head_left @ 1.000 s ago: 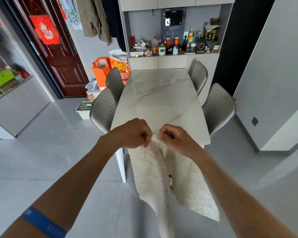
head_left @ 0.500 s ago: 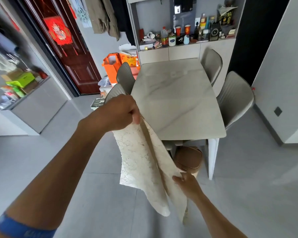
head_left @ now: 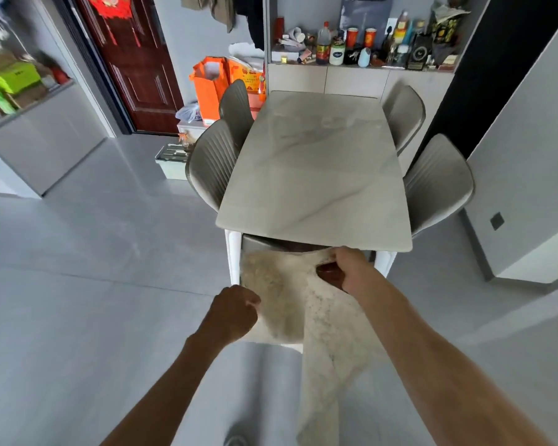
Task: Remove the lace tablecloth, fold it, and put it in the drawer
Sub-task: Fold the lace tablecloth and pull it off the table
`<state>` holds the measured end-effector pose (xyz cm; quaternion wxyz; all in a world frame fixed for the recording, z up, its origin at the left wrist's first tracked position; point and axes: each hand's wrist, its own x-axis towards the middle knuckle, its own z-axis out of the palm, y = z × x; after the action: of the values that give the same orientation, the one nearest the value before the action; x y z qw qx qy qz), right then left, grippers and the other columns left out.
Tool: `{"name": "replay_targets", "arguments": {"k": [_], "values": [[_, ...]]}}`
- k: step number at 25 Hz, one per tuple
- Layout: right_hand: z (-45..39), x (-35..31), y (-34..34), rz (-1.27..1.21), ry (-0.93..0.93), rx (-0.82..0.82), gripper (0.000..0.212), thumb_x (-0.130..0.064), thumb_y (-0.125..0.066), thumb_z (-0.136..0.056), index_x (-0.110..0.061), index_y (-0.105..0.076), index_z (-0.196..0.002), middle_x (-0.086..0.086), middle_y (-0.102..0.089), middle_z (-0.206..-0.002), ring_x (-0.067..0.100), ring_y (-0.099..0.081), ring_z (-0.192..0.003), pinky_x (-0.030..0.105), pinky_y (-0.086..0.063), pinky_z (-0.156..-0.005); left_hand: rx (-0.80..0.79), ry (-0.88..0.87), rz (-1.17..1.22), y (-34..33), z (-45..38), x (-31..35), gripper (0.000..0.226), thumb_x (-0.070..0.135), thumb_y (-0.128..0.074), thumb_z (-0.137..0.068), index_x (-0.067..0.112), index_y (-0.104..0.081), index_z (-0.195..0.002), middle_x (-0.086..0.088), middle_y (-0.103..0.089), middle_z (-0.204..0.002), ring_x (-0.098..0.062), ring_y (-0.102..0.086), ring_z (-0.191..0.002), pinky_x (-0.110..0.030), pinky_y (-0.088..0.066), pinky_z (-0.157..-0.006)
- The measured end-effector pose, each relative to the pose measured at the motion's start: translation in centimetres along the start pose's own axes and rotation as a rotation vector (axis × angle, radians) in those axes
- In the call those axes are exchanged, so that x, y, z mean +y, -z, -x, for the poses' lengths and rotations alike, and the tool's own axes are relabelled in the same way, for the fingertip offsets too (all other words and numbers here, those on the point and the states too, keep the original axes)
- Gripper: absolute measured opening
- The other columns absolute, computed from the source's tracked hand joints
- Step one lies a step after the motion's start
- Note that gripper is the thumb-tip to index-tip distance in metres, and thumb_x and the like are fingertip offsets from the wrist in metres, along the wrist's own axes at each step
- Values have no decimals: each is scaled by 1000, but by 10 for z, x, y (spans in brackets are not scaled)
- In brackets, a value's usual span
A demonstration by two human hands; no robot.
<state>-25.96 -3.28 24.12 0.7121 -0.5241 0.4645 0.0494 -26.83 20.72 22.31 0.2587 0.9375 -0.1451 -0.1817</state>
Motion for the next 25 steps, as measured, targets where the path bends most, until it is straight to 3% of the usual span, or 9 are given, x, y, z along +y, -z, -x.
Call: {"name": "replay_targets", "arguments": {"k": [2, 4, 8, 10, 13, 15, 18, 21, 25], "values": [[5, 3, -10, -109, -13, -10, 20, 0, -47, -90, 1, -65, -99, 27, -70, -86, 34, -70, -54, 38, -55, -42, -9, 21, 122, -18, 0, 16, 31, 33, -56, -86, 36, -66, -56, 19, -64, -68, -9, -66, -82, -10, -39, -64], [13, 5, -16, -167, 20, -24, 29, 6, -46, -87, 2, -64, -109, 30, -69, -102, 39, -71, -72, 43, -58, -47, 0, 58, 225, -28, 0, 32, 54, 60, -55, -83, 31, -51, -38, 14, -49, -41, 2, -57, -54, -13, -30, -51], [23, 6, -12, -262, 93, 11, 26, 14, -48, -77, 0, -64, -91, 29, -71, -94, 41, -73, -70, 51, -61, -62, 40, 109, 232, -35, 0, 54, 76, 94, -39, -61, 21, -37, -42, 10, -39, -36, -4, -44, -35, -18, -31, -48], [26, 8, -8, -291, 118, 41, 22, 9, -45, -82, -3, -63, -86, 25, -72, -87, 39, -74, -68, 53, -61, -65, 50, 85, 208, -38, 2, 60, 67, 91, -49, -60, 25, -40, -49, 13, -44, -43, -4, -48, -40, -18, -36, -49], [25, 11, 3, -271, 108, 107, 21, -3, -43, -87, -8, -62, -80, 18, -70, -79, 34, -70, -62, 43, -62, -57, 166, 22, 83, -46, 3, 60, 40, 47, -63, -84, 20, -48, -58, 12, -47, -53, -5, -46, -48, -25, -52, -59], [19, 13, 21, -85, 144, 178, 20, -14, -46, -85, -10, -65, -77, 14, -70, -75, 30, -68, -57, 40, -62, -57, 179, -41, 23, -42, -1, 51, 32, 28, -61, -90, 12, -59, -63, 7, -53, -57, -6, -45, -51, -23, -51, -66], [8, 9, 57, 565, 228, 287, 21, -27, -52, -76, -10, -63, -80, 11, -73, -74, 30, -71, -61, 45, -63, -70, 32, -221, -108, -16, -9, 39, 27, 21, -62, -88, 6, -69, -66, -4, -66, -64, -14, -56, -59, -21, -44, -61], [-1, 3, 71, 1128, 275, 276, 20, -24, -57, -69, -10, -57, -83, 2, -67, -70, 26, -68, -62, 33, -57, -66, -74, -328, -239, 9, -17, 36, 25, 19, -63, -87, 7, -68, -65, -5, -65, -64, -18, -61, -61, -28, -46, -60], [-17, 13, 55, 1571, 660, 127, 14, -31, -59, -78, -21, -55, -87, -3, -60, -84, 22, -58, -77, 29, -39, -62, -160, -388, -384, 25, -19, 42, 19, 10, -59, -85, 11, -72, -71, -4, -68, -71, -18, -63, -66, -24, -43, -56]]}}
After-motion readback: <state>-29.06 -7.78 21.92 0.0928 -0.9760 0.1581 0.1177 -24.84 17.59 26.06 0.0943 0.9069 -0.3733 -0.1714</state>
